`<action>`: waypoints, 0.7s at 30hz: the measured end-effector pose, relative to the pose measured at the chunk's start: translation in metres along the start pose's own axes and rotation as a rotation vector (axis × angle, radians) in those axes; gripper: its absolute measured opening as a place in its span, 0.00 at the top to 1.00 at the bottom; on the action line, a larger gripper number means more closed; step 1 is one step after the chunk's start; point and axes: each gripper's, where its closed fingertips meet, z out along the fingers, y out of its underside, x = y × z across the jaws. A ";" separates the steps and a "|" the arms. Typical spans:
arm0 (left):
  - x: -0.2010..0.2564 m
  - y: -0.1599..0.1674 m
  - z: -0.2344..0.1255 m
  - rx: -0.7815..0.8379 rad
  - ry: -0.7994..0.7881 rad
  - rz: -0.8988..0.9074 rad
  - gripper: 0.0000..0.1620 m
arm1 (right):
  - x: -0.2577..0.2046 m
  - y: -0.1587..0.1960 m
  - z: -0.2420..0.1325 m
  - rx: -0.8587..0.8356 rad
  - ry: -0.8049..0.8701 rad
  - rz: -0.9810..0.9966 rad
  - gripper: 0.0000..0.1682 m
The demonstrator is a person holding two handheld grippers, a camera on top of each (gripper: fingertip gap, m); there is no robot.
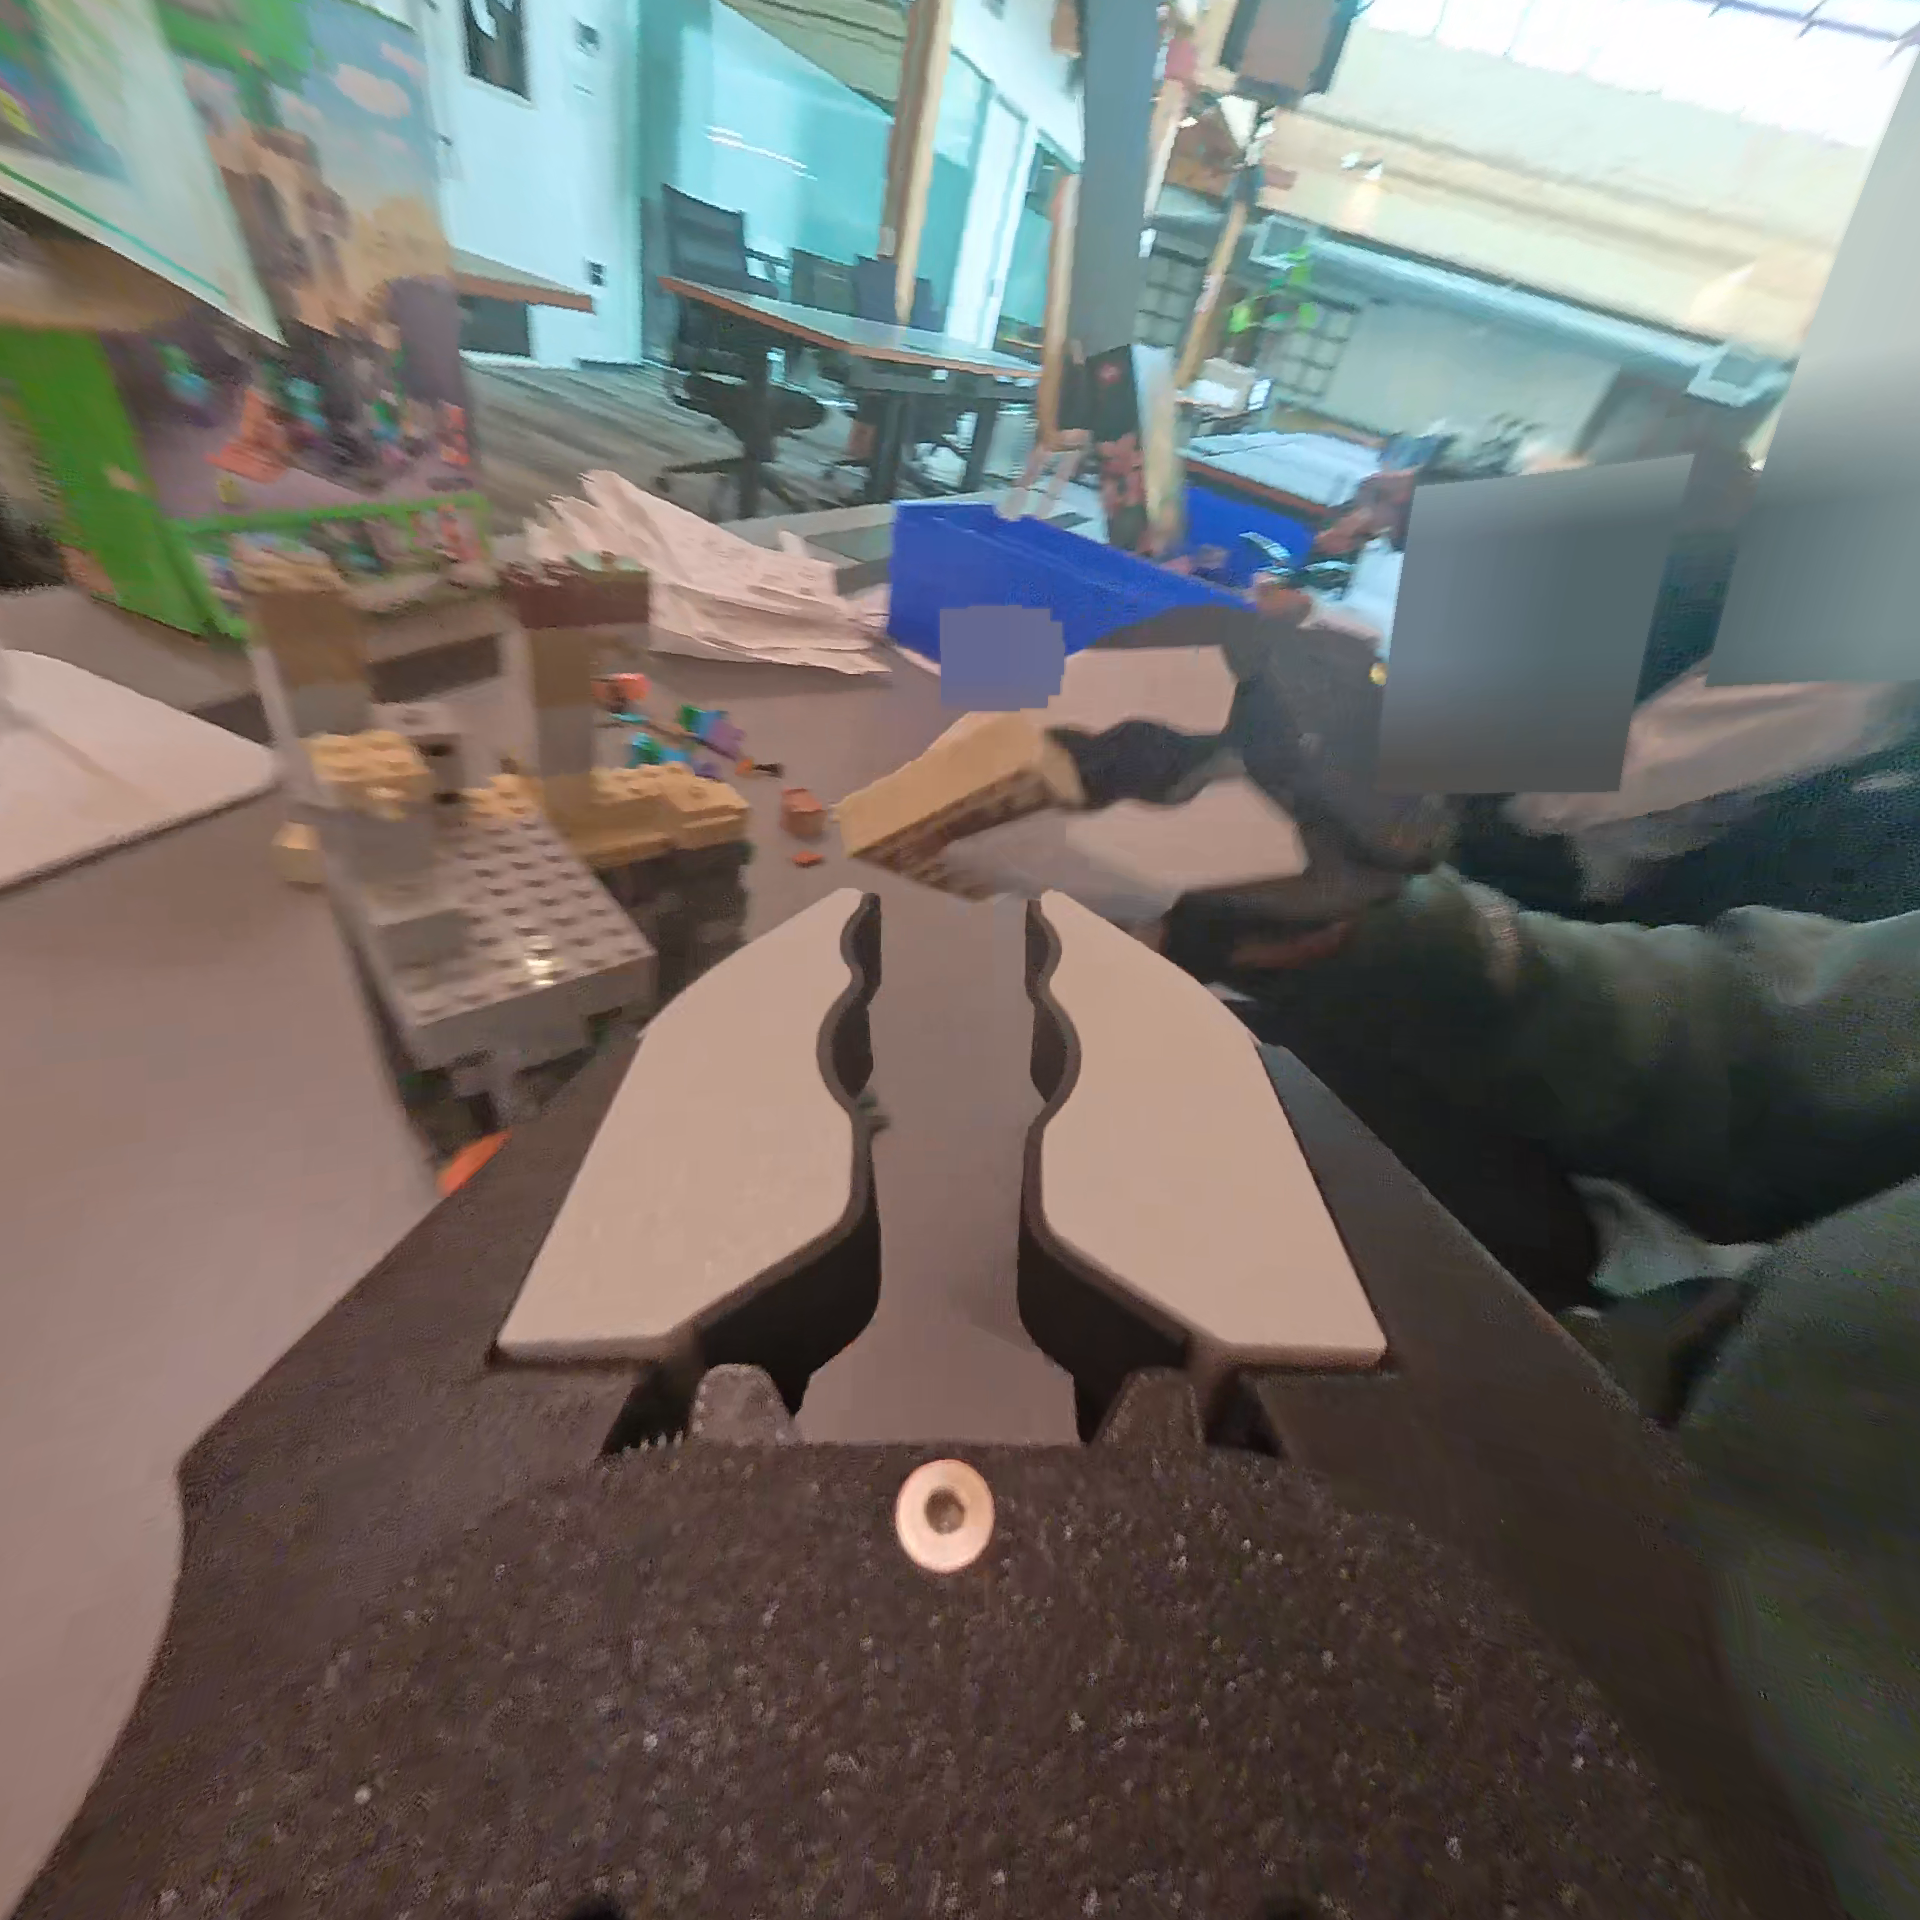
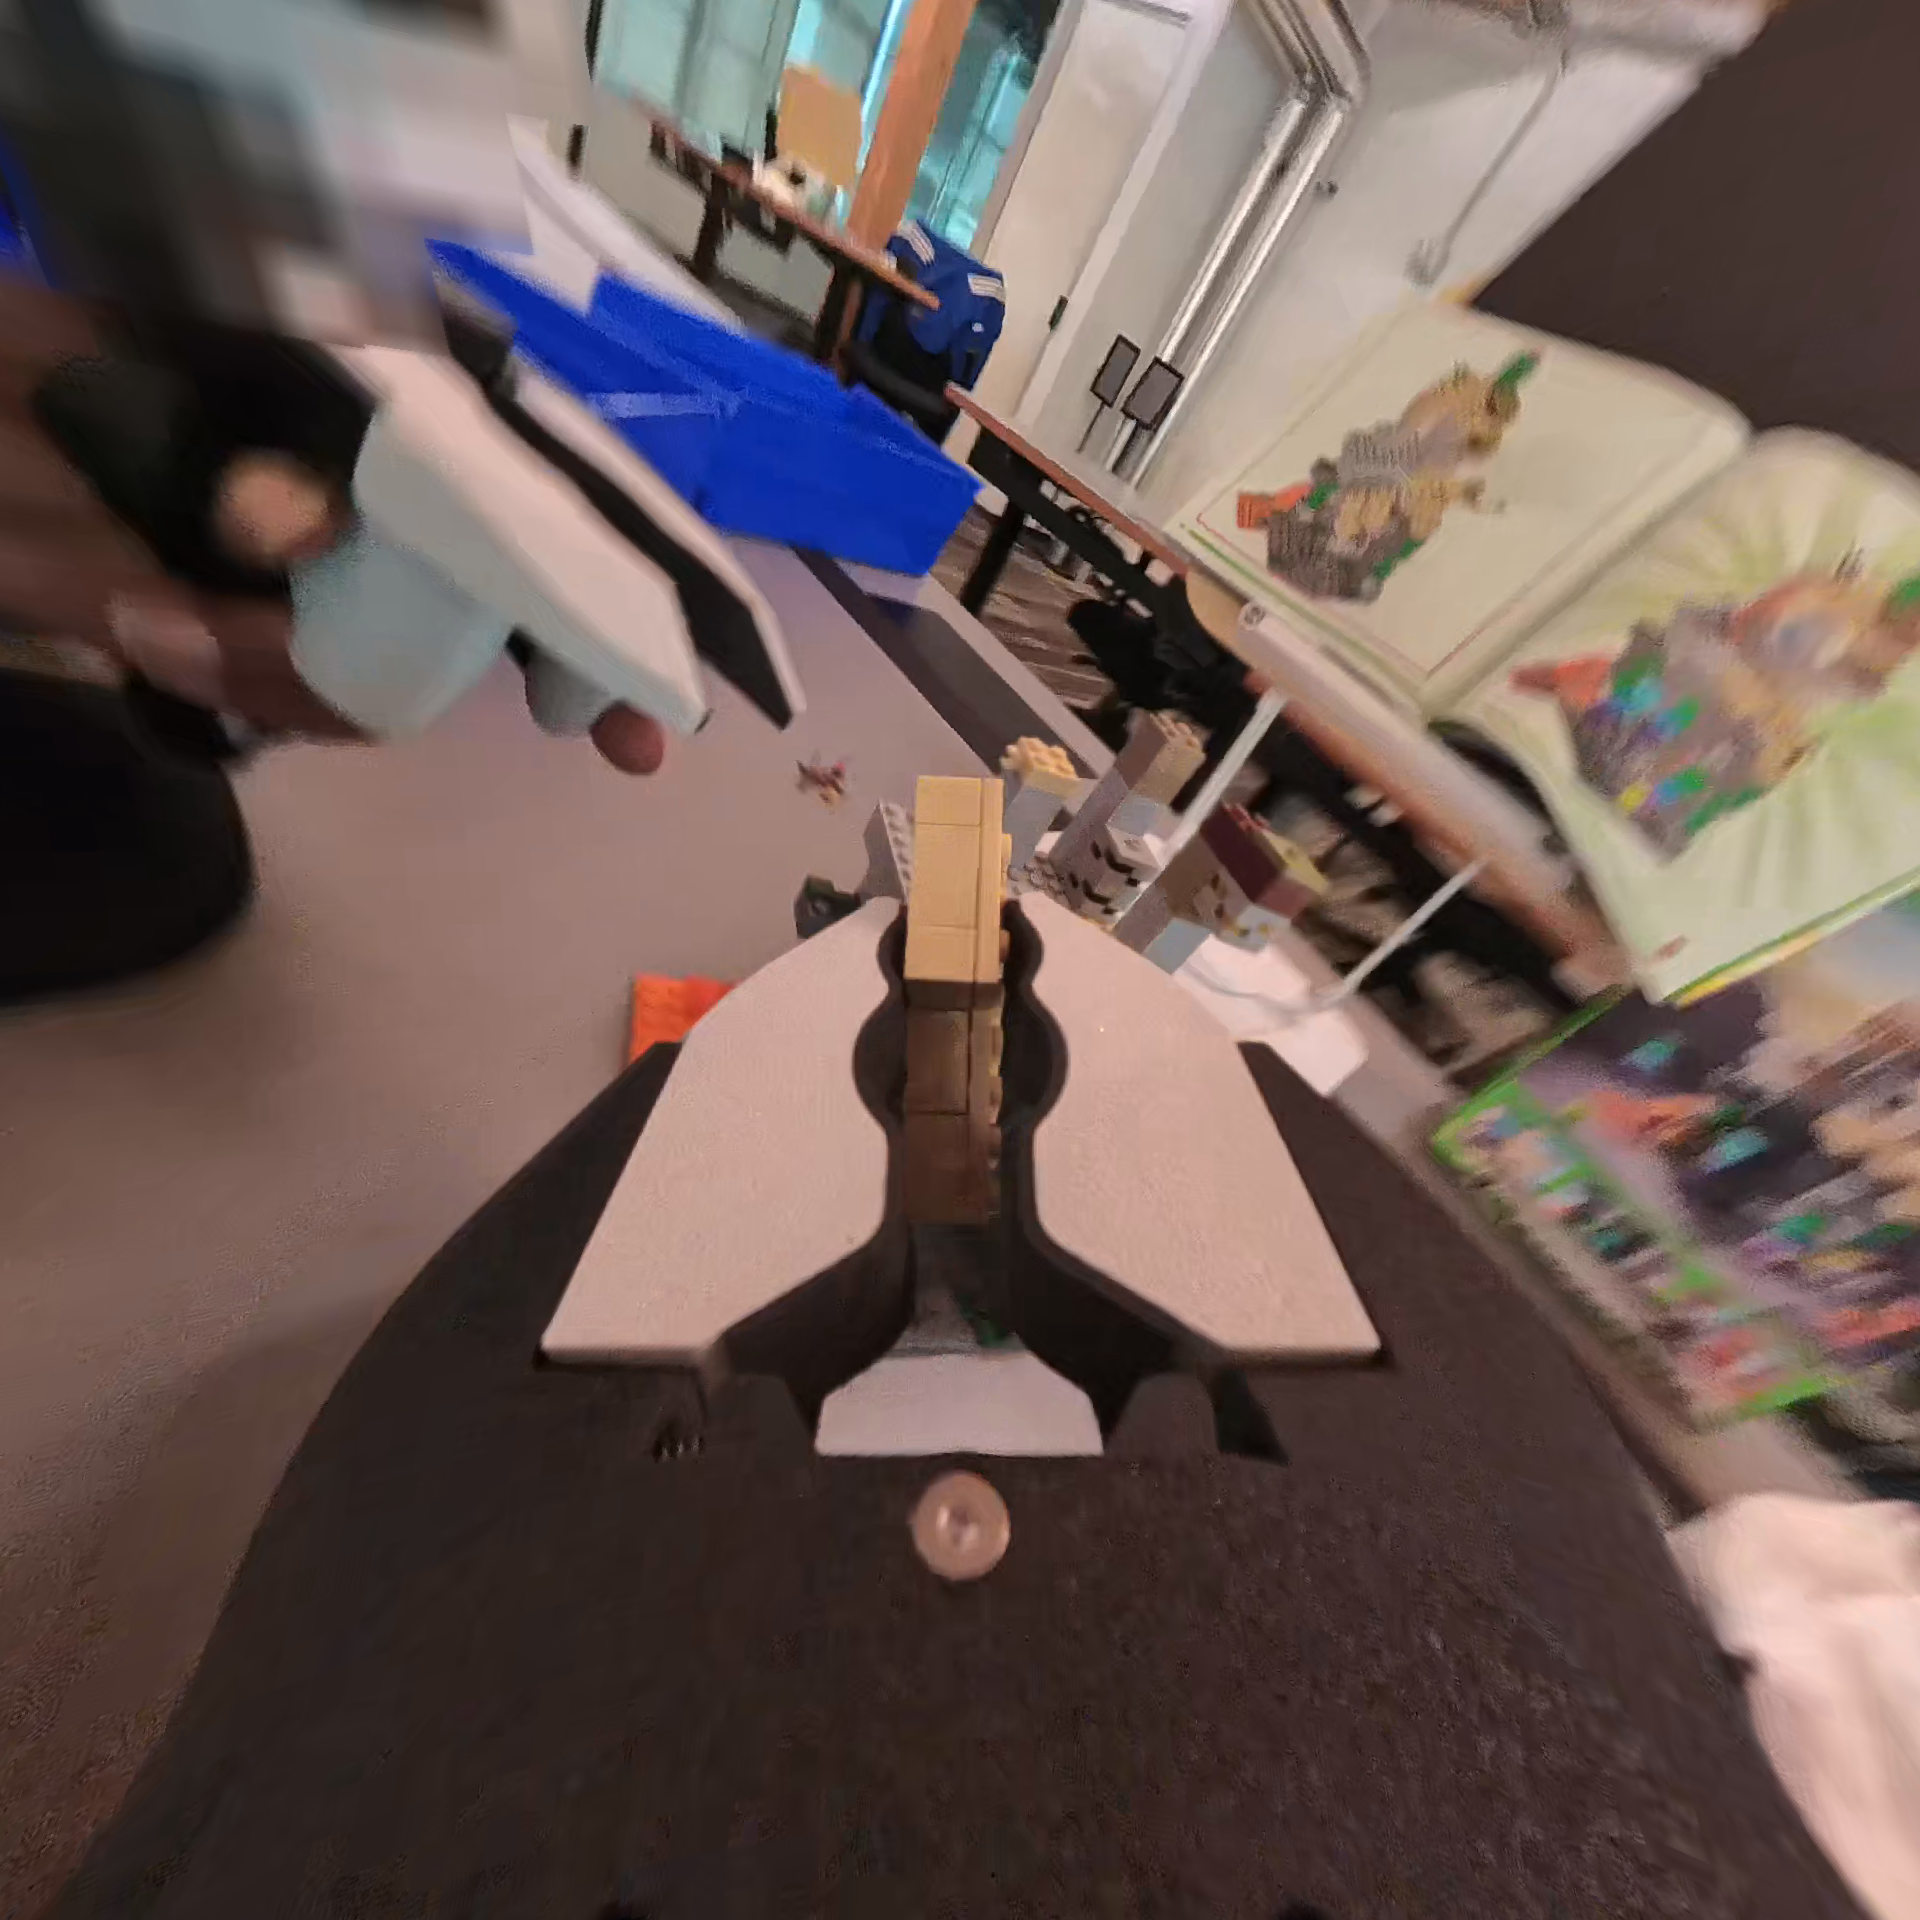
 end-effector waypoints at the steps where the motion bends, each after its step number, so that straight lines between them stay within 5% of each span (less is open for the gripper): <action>1: 0.005 0.001 0.003 -0.002 0.033 -0.043 0.83 | -0.005 0.000 0.001 -0.015 0.017 -0.112 0.91; 9: 0.012 0.026 0.017 -0.099 0.146 -0.390 0.73 | -0.035 -0.001 0.004 -0.036 0.106 -0.641 0.91; 21: 0.004 0.032 0.016 -0.062 0.179 -0.517 0.82 | -0.042 0.002 0.005 -0.028 0.075 -0.584 0.88</action>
